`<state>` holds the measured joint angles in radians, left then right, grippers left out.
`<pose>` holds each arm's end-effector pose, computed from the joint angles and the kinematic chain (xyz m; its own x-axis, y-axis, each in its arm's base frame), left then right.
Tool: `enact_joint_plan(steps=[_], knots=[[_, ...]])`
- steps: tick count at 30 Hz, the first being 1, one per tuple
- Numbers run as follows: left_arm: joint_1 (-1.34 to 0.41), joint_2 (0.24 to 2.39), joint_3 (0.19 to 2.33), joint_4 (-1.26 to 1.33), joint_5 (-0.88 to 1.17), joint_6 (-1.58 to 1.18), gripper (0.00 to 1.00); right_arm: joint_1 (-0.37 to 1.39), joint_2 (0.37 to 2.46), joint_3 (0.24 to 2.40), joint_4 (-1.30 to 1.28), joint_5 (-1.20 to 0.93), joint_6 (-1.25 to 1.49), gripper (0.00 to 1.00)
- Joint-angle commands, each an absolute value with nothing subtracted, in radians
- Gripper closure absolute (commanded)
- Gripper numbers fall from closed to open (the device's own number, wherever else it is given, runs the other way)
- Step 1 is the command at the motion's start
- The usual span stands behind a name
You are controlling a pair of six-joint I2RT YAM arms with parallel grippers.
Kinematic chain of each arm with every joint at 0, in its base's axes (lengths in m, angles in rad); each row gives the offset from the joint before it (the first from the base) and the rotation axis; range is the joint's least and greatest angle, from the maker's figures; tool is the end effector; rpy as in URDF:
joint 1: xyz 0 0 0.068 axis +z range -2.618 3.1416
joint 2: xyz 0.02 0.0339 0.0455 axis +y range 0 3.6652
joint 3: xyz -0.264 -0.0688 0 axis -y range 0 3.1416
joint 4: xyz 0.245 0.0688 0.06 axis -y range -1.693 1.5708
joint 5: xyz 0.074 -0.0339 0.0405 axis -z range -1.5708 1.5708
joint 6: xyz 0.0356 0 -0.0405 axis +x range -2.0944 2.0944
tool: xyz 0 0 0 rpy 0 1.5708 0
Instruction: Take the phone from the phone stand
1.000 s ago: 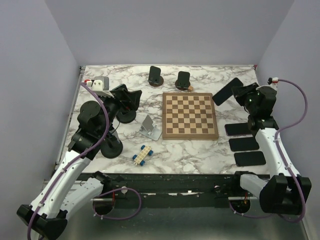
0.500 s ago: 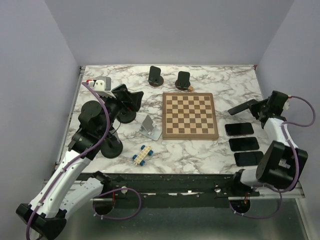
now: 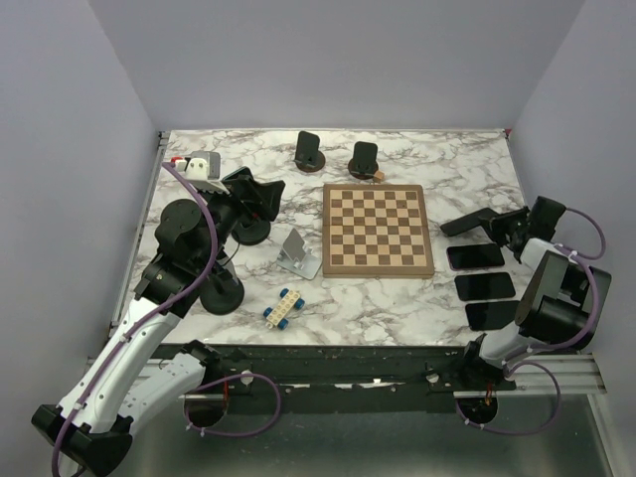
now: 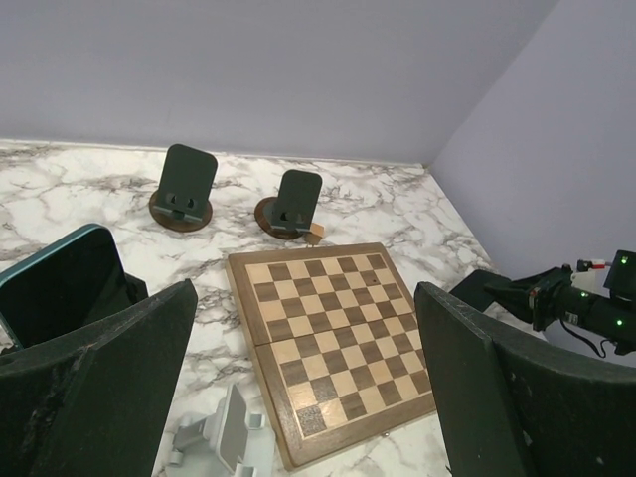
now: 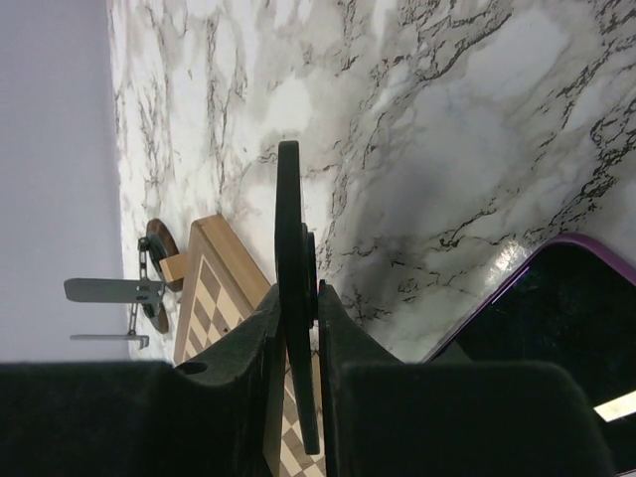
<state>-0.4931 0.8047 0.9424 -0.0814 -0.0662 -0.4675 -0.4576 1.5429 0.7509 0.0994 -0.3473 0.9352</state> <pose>0.1603 -0.0835 0.4030 -0.1424 -0.4340 -0.8896 0.3920 0.8005 -0.4533 0.2836 -0.1262 0.1765 -0.1949 0.9394 -0.2820 0.5681 0.3425 0.7483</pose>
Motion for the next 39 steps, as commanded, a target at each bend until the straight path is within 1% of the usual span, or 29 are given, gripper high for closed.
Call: enact_joint_plan(steps=[1, 6, 9, 14, 19, 22, 29, 39], knots=[[-0.497, 0.803, 0.973, -0.089, -0.052, -0.457, 0.01, -0.46, 1.542, 0.697, 0.234, -0.375, 0.996, 0.99], [-0.497, 0.802, 0.973, -0.089, -0.052, -0.457, 0.01, -0.462, 1.539, 0.615, 0.347, -0.342, 1.067, 0.97], [-0.497, 0.802, 0.972, -0.089, -0.052, -0.457, 0.01, -0.462, 1.479, 0.519, 0.467, -0.276, 1.128, 0.97], [-0.495, 0.799, 0.973, -0.089, -0.049, -0.46, 0.01, -0.462, 1.431, 0.445, 0.527, -0.182, 1.162, 0.96], [-0.495, 0.798, 0.974, -0.089, -0.046, -0.462, 0.01, -0.461, 1.427, 0.391, 0.583, -0.145, 1.19, 0.88], [-0.494, 0.796, 0.974, -0.09, -0.046, -0.463, 0.01, -0.46, 1.434, 0.34, 0.681, -0.136, 1.207, 0.87], [-0.493, 0.797, 0.973, -0.089, -0.042, -0.465, 0.01, -0.461, 1.507, 0.358, 0.704, -0.148, 1.209, 0.81], [-0.486, 0.798, 0.972, -0.088, -0.031, -0.474, 0.01, -0.46, 1.547, 0.329, 0.744, -0.148, 1.216, 0.79]])
